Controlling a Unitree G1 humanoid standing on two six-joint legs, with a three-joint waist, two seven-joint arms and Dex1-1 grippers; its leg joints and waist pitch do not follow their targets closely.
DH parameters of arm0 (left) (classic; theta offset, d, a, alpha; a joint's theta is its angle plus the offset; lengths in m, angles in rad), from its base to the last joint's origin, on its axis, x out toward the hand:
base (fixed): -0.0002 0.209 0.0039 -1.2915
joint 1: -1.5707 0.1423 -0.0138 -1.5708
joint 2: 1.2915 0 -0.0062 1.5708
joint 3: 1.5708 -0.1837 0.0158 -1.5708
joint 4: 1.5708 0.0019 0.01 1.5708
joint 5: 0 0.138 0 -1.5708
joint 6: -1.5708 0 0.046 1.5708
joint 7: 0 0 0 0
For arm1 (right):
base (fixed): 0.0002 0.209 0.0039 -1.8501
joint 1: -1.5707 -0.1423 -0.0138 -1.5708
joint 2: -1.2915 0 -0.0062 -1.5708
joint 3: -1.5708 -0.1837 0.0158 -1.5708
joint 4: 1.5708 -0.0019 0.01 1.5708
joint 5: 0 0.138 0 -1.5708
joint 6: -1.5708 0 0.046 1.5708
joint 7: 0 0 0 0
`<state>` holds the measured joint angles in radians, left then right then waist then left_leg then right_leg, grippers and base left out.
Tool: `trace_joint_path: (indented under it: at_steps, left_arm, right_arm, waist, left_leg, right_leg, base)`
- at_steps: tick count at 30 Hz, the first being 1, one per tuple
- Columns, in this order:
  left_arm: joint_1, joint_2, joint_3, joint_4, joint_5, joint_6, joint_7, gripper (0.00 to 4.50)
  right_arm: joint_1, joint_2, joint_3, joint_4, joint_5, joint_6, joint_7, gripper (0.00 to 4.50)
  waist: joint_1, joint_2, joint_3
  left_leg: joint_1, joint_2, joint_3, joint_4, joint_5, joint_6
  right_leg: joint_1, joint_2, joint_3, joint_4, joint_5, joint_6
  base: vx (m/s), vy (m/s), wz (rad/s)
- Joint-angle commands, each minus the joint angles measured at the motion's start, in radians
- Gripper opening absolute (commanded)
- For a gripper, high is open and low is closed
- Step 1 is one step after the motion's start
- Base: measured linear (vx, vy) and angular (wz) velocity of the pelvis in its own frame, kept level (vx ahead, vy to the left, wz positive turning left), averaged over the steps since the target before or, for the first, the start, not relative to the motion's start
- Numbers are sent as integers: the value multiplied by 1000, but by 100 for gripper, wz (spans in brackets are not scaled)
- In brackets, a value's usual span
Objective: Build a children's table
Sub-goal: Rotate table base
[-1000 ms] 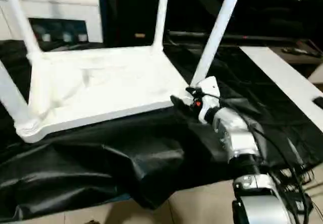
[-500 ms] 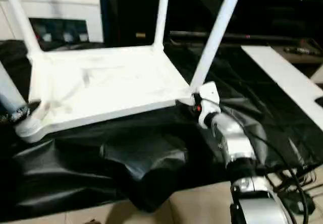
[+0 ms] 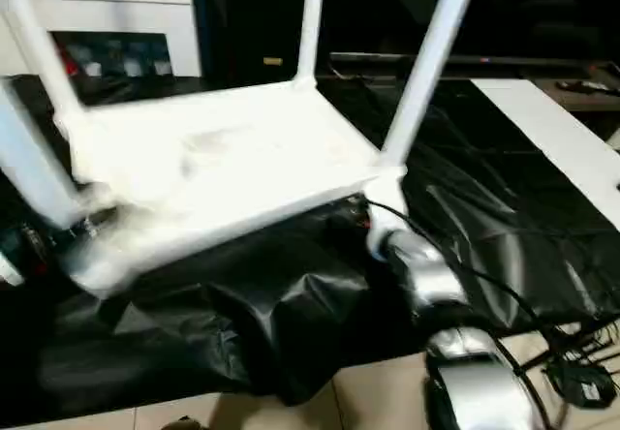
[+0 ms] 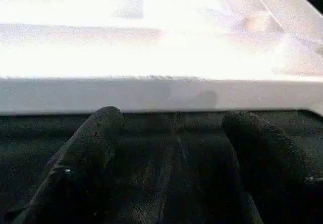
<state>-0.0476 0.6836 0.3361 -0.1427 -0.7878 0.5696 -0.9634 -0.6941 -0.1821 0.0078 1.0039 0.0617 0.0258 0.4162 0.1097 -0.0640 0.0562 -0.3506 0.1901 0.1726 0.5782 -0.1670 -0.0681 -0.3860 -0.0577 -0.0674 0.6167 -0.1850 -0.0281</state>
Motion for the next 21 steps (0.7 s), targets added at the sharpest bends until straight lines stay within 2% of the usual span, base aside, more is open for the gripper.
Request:
trace_joint_path:
  at_steps: [1,2,3,4,5,7,8,10,11,13,14,15,17,19,21]
  left_arm:
    - [31,21,3,-88,-56,60,-32,450]
    - [35,22,4,-94,-60,64,-32,450]
    - [85,41,15,-182,-123,122,-33,450]
    - [99,44,16,-210,-144,139,-28,450]
    - [117,46,14,-248,-171,158,-21,450]
    - [135,39,0,-300,-201,175,-5,450]
    - [142,26,-22,-338,-217,184,18,450]
    - [139,5,-51,-362,-211,182,47,450]
    - [131,-17,-72,-369,-200,177,71,450]
    - [112,-63,-114,-363,-162,167,114,450]
    - [112,-63,-114,-363,-162,167,114,450]
    - [97,-92,-155,-358,-130,165,140,450]
    - [83,-110,-185,-359,-120,170,159,450]
    - [72,-124,-202,-369,-132,179,172,450]
    - [65,-135,-214,-379,-150,185,180,450]
  right_arm:
    - [-25,2,0,59,-19,-17,-17,370]
    - [-27,2,0,63,-20,-18,-18,370]
    - [-54,17,7,107,-34,-32,-20,370]
    - [-62,22,9,120,-38,-36,-18,370]
    - [-70,28,12,132,-43,-39,-15,370]
    - [-78,38,19,146,-48,-42,-9,370]
    - [-84,47,27,158,-53,-46,-6,370]
    - [-89,57,32,169,-57,-50,-4,370]
    - [-93,65,34,177,-60,-52,-4,370]
    - [-102,83,34,194,-68,-61,-3,370]
    - [-102,83,34,194,-68,-61,-3,370]
    - [-110,103,37,204,-74,-70,5,370]
    - [-113,120,45,206,-81,-79,18,370]
    - [-110,137,60,204,-84,-91,45,370]
    - [-108,156,70,203,-86,-102,64,370]
  waist:
    - [-6,21,-52]
    - [-7,21,-51]
    - [-12,18,-52]
    - [-12,20,-53]
    - [-15,11,-52]
    - [-18,17,-51]
    - [-19,12,-51]
    - [-22,11,-49]
    - [-23,5,-48]
    - [-25,3,-49]
    - [-25,3,-49]
    - [-27,1,-50]
    - [-26,0,-49]
    - [-27,1,-49]
    - [-31,0,-49]
  left_leg:
    - [18,41,-16,-72,-393,-61]
    - [16,40,-15,-75,-391,-60]
    - [14,41,-14,-73,-378,-65]
    - [13,41,-15,-73,-378,-67]
    - [12,42,-14,-74,-378,-63]
    - [12,41,-12,-73,-368,-62]
    - [12,40,-11,-73,-368,-60]
    - [10,41,-12,-74,-373,-68]
    - [9,41,-11,-74,-377,-68]
    - [8,40,-12,-74,-368,-74]
    - [9,40,-12,-74,-369,-74]
    - [12,41,-12,-72,-375,-75]
    - [11,40,-12,-72,-374,-75]
    - [12,40,-13,-72,-388,-76]
    - [7,40,-16,-73,-391,-76]
  right_leg:
    - [20,-82,54,-71,-369,-165]
    - [21,-79,53,-75,-377,-158]
    - [21,-79,55,-71,-355,-161]
    - [22,-78,54,-69,-346,-165]
    - [21,-77,54,-71,-346,-165]
    - [20,-74,55,-68,-321,-166]
    - [20,-73,55,-69,-319,-165]
    - [21,-74,56,-70,-326,-153]
    - [21,-73,56,-72,-335,-149]
    - [24,-75,57,-72,-351,-133]
    - [23,-75,57,-73,-355,-129]
    - [21,-76,58,-75,-371,-119]
    - [20,-75,58,-76,-378,-114]
    - [18,-75,57,-78,-397,-111]
    - [21,-76,56,-78,-418,-105]
  base:
    - [0,0,0]
    - [0,0,0]
    - [0,0,0]
    - [0,0,0]
    - [0,0,0]
    - [0,0,0]
    - [0,0,0]
    - [0,0,0]
    - [0,0,0]
    - [0,0,0]
    - [0,0,0]
    - [0,0,0]
    - [0,0,0]
    - [0,0,0]
    - [0,0,0]
